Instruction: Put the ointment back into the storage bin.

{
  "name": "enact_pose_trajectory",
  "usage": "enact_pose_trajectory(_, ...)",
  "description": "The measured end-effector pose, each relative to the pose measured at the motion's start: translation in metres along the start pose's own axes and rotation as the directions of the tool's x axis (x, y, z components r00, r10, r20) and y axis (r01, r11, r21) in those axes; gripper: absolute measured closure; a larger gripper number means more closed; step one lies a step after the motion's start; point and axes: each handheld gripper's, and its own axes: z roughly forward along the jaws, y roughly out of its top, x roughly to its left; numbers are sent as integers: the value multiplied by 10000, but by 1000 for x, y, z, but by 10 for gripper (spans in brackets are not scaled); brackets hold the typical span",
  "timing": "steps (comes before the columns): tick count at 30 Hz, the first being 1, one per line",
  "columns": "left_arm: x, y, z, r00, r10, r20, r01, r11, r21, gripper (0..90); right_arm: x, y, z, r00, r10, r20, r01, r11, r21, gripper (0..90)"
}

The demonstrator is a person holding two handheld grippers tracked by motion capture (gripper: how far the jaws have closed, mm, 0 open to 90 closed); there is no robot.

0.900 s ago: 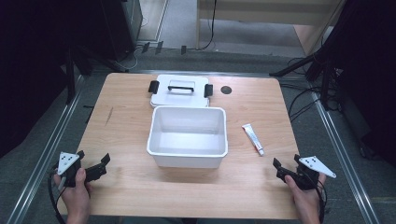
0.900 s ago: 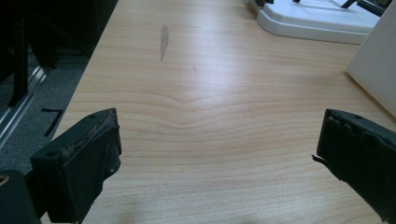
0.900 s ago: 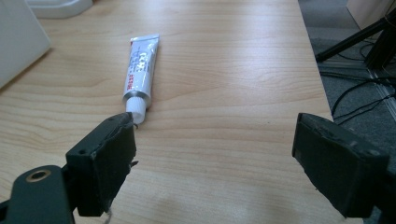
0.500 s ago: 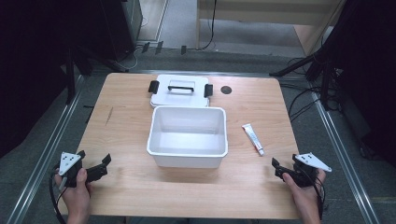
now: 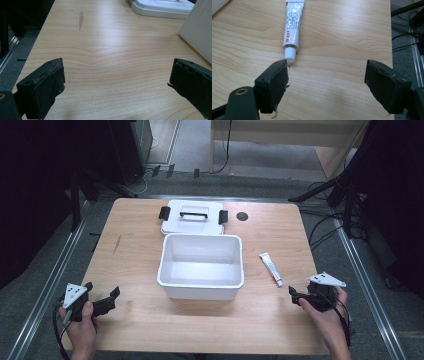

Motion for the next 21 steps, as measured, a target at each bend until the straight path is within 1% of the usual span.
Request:
enact_pose_trajectory(3,0,0,0,10000,19,8,-19,10000,-24,2,1,10,2,9999,-86,-136,91,9994,342,197)
enact_pose_trajectory(5,0,0,-1,10000,14,12,-14,10000,-41,2,2,16,6,9996,-129,-235,145,9974,708,196)
enact_pose_trajectory(6,0,0,-1,10000,-13,3,13,10000,-43,2,2,19,8,9995,-176,-258,199,9956,921,196)
enact_pose_trajectory(8,0,0,-1,10000,-18,-3,18,10000,-34,2,3,24,12,9985,-296,-458,354,9909,1298,197)
enact_pose_trajectory(10,0,0,0,10000,20,-21,-20,10000,-22,2,4,31,15,9975,-444,-557,524,9870,1520,215)
enact_pose_trajectory(11,0,0,0,10000,26,-29,-26,10000,2,2,4,38,18,9965,-487,-676,600,9824,1769,217)
enact_pose_trajectory(12,0,0,0,10000,26,-29,-26,10000,2,2,4,38,18,9965,-487,-676,600,9824,1769,217)
enact_pose_trajectory(13,0,0,0,10000,18,-29,-18,10000,8,2,4,42,19,9960,-559,-701,684,9792,1912,220)
enact_pose_trajectory(16,0,0,0,10000,20,-29,-20,10000,16,2,3,51,22,9954,-526,-795,701,9692,2363,230)
enact_pose_trajectory(17,0,0,0,10000,19,-26,-18,10000,5,2,2,58,26,9947,-664,-781,855,9579,2742,236)
enact_pose_trajectory(18,0,0,0,10000,14,-17,-14,10000,9,2,2,58,26,9947,-664,-781,855,9579,2742,236)
enact_pose_trajectory(19,0,0,0,10000,16,-11,-16,10000,31,2,3,61,27,9948,-666,-767,864,9521,2934,242)
enact_pose_trajectory(21,0,0,0,10000,18,-12,-18,10000,28,2,4,67,29,9946,-719,-743,920,9438,3174,261)
